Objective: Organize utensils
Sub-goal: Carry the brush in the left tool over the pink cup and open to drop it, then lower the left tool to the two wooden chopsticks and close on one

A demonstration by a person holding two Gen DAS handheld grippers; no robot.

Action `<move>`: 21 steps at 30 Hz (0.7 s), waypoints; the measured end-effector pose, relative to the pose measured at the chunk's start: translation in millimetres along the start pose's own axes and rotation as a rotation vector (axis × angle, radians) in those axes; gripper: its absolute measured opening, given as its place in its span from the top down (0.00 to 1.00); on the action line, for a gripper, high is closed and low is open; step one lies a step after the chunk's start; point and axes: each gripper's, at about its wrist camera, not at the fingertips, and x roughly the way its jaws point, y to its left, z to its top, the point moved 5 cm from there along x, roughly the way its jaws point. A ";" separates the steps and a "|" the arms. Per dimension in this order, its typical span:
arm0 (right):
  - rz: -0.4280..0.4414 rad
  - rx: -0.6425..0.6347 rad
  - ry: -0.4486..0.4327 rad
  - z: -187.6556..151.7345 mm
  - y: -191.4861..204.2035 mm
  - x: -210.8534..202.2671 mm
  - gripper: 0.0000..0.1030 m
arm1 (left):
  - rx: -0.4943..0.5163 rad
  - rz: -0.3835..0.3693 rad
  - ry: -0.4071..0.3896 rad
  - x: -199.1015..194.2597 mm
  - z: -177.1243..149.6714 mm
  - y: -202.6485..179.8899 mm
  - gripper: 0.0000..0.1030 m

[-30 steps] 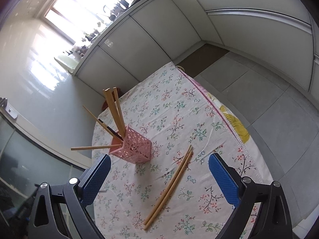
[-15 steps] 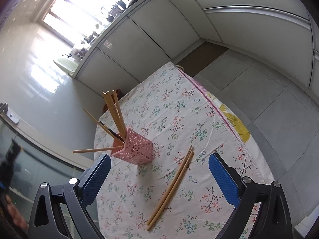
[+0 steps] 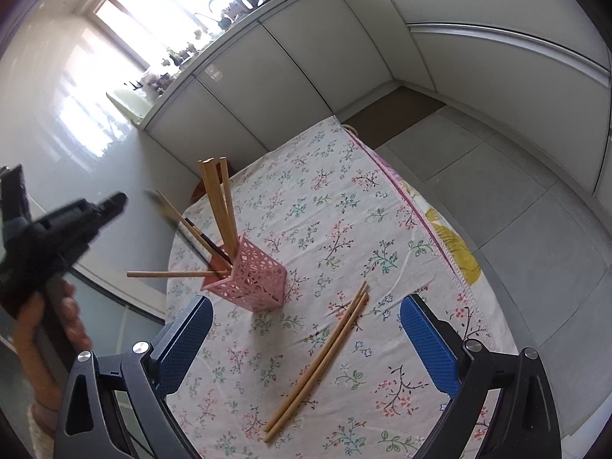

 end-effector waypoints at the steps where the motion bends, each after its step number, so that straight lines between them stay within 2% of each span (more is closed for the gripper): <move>1: -0.001 -0.004 0.000 -0.3 0.3 -0.3 0.03 | -0.004 0.000 -0.006 -4.0 -0.8 0.5 0.83; 6: -0.005 -0.014 -0.001 -2.8 2.4 -0.8 0.03 | -0.005 0.003 -0.016 -34.8 -15.7 1.7 0.73; 10: -0.005 -0.030 -0.007 -5.6 6.4 -2.9 0.03 | 0.000 0.010 0.023 -41.3 -32.1 0.0 0.72; 18: -0.086 -0.171 -0.095 -16.5 22.0 -16.5 0.03 | 0.007 0.032 0.112 -37.3 -74.8 3.6 0.57; 21: -0.112 -0.198 -0.104 -20.7 22.3 -18.9 0.03 | 0.003 0.030 0.155 -31.1 -86.2 4.8 0.44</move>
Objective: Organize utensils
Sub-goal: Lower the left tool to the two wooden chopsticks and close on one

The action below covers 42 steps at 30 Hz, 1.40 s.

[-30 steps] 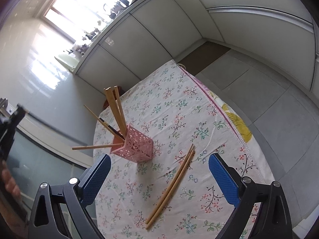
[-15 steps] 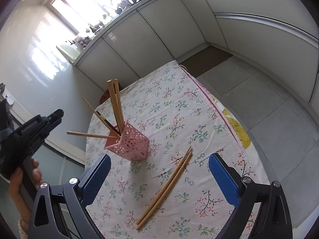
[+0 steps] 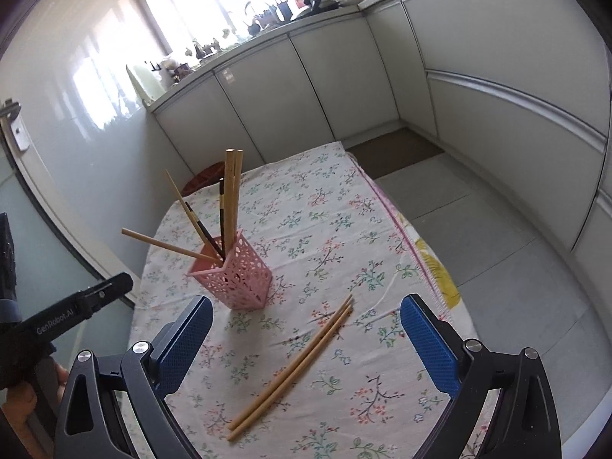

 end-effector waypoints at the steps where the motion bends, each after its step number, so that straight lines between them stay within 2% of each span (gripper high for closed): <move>1: -0.001 -0.001 0.004 -1.5 -1.1 -0.4 0.03 | 0.003 0.002 0.014 3.0 -3.2 -0.5 0.36; 4: 0.008 0.005 0.013 -5.4 -7.2 -4.9 0.03 | 0.025 -0.001 0.061 12.6 -13.5 -5.3 0.22; 5: 0.006 0.009 0.012 -6.9 -10.6 -7.3 0.03 | 0.044 -0.005 0.103 19.1 -18.4 -9.1 0.17; 9: -0.020 0.069 0.047 -15.5 -32.7 -11.0 0.02 | 0.132 -0.031 0.292 49.6 -41.3 -28.0 0.17; 12: 0.005 0.184 0.121 -23.3 -55.7 -7.0 0.02 | 0.199 -0.024 0.404 69.9 -58.1 -43.7 0.17; 18: 0.050 0.400 0.178 -25.3 -94.3 -4.3 0.02 | 0.215 -0.075 0.519 98.9 -60.0 -72.6 0.17; 23: 0.077 0.502 0.209 -26.7 -108.5 -2.9 0.02 | 0.263 -0.090 0.530 123.4 -48.2 -110.5 0.17; 27: 0.079 0.531 0.213 -24.8 -115.0 -3.3 0.02 | 0.316 -0.050 0.502 146.3 -40.2 -136.8 0.17; 30: 0.087 0.543 0.228 -24.6 -117.2 -1.6 0.02 | 0.315 -0.045 0.506 162.2 -31.6 -145.5 0.19; 36: 0.105 0.560 0.262 -25.7 -120.4 2.7 0.02 | 0.305 0.005 0.564 198.3 -22.7 -148.4 0.37; 40: 0.115 0.560 0.270 -25.9 -119.6 4.7 0.02 | 0.300 0.016 0.596 212.5 -25.3 -147.0 0.54; 42: 0.116 0.557 0.275 -26.2 -119.0 5.2 0.02 | 0.313 0.021 0.606 218.2 -28.8 -147.6 0.56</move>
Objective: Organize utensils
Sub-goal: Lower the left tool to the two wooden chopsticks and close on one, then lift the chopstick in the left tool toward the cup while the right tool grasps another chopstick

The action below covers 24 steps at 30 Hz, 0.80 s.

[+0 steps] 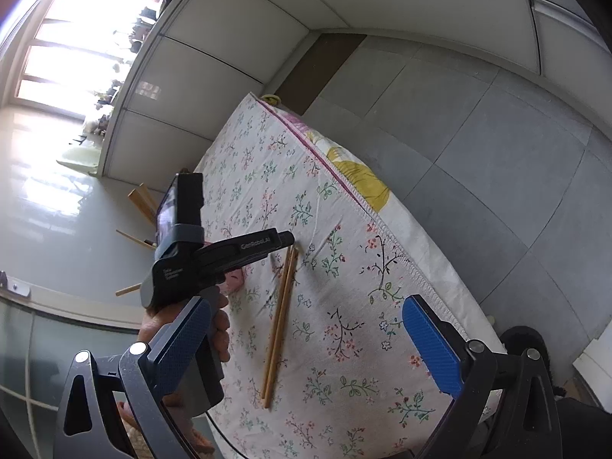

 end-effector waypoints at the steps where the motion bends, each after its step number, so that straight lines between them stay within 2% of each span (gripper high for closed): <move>1: -0.001 0.000 0.001 -0.1 0.2 -0.1 0.02 | 0.000 -0.002 -0.005 1.0 0.6 -0.8 0.57; 4: -0.006 0.004 0.006 -0.3 -0.8 1.5 0.02 | 0.004 0.000 -0.002 0.3 -1.0 -1.7 0.65; 7: -0.020 0.001 0.008 0.0 -0.7 3.9 0.02 | 0.014 0.021 0.012 1.2 -7.0 0.0 0.65; 10: -0.040 -0.016 0.007 -0.6 3.0 7.4 0.02 | 0.000 -0.001 0.020 1.2 -21.7 12.8 0.65; 12: -0.053 -0.038 0.011 -3.2 7.9 11.0 0.02 | 0.000 -0.029 0.025 0.8 -31.7 21.3 0.73; 13: -0.060 -0.047 0.014 -4.7 9.7 13.0 0.02 | 0.004 -0.028 0.025 0.0 -36.7 24.3 0.89; 14: -0.072 -0.056 0.016 -6.1 12.2 16.2 0.02 | 0.008 -0.020 0.024 -0.6 -41.7 27.7 0.91; 18: -0.158 -0.101 0.023 -6.1 24.3 36.9 0.02 | -0.025 -0.014 -0.044 -7.4 -72.8 50.5 0.93; 21: -0.225 -0.120 0.055 -1.2 36.6 65.5 0.02 | -0.088 -0.066 -0.111 -21.4 -103.5 75.2 0.94; 24: -0.315 -0.152 0.086 -2.0 47.9 97.8 0.02 | -0.151 -0.097 -0.218 -50.0 -135.1 106.1 0.94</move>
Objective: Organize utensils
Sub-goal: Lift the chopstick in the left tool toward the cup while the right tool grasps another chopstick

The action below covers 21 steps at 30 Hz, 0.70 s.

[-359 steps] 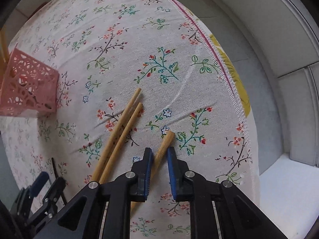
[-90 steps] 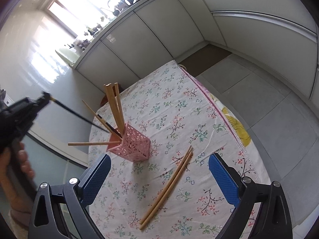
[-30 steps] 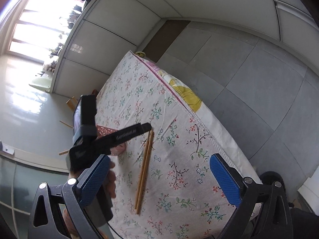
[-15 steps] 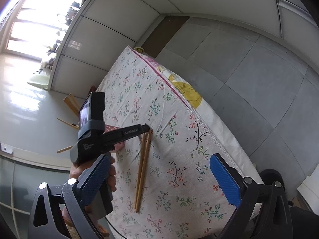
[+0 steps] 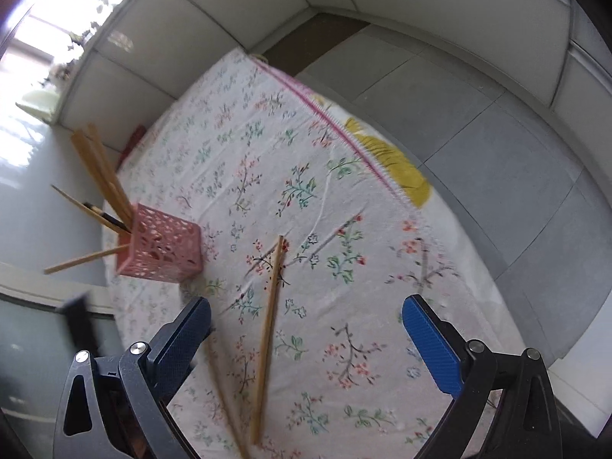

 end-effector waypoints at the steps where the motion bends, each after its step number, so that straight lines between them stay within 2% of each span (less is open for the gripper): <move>1: -0.057 -0.021 0.015 0.5 9.0 12.6 0.02 | -0.003 0.005 -0.032 -11.6 -4.9 7.0 0.94; 4: -0.199 -0.074 0.071 -1.1 29.2 51.0 0.02 | 0.000 0.029 -0.122 -46.3 -14.7 27.4 0.94; 6: -0.232 -0.042 0.124 -4.4 34.2 73.4 0.02 | 0.006 0.057 -0.180 -66.8 -18.8 39.8 0.94; 7: -0.267 -0.033 0.116 -4.9 37.2 78.9 0.01 | 0.005 0.061 -0.198 -73.3 -13.8 37.9 0.94; 9: -0.309 -0.038 0.094 -6.4 47.5 85.7 0.06 | 0.002 0.073 -0.240 -86.5 -16.6 47.2 0.94; 10: -0.337 -0.048 0.086 -7.7 50.9 86.9 0.10 | 0.000 0.080 -0.257 -91.5 -18.3 55.1 0.94; 12: -0.385 -0.093 0.064 -11.9 58.0 86.2 0.39 | -0.015 0.074 -0.276 -93.2 -15.7 56.1 0.94; 13: -0.384 -0.108 0.060 -14.0 60.4 85.7 0.48 | -0.021 0.071 -0.285 -95.0 -19.7 54.7 0.94; 14: -0.369 -0.135 0.061 -17.6 62.6 84.7 0.74 | -0.024 0.071 -0.291 -96.4 -20.2 54.4 0.94; 15: -0.328 -0.145 0.088 -21.8 63.4 85.6 0.92 | -0.027 0.071 -0.296 -98.0 -20.9 54.2 0.94; 18: -0.193 -0.106 0.129 -31.6 58.5 80.1 0.94 | -0.035 0.065 -0.317 -106.1 -24.6 53.4 0.94; 21: -0.097 -0.146 0.044 -39.6 58.4 52.6 0.94 | -0.043 0.057 -0.333 -118.4 -27.7 51.4 0.94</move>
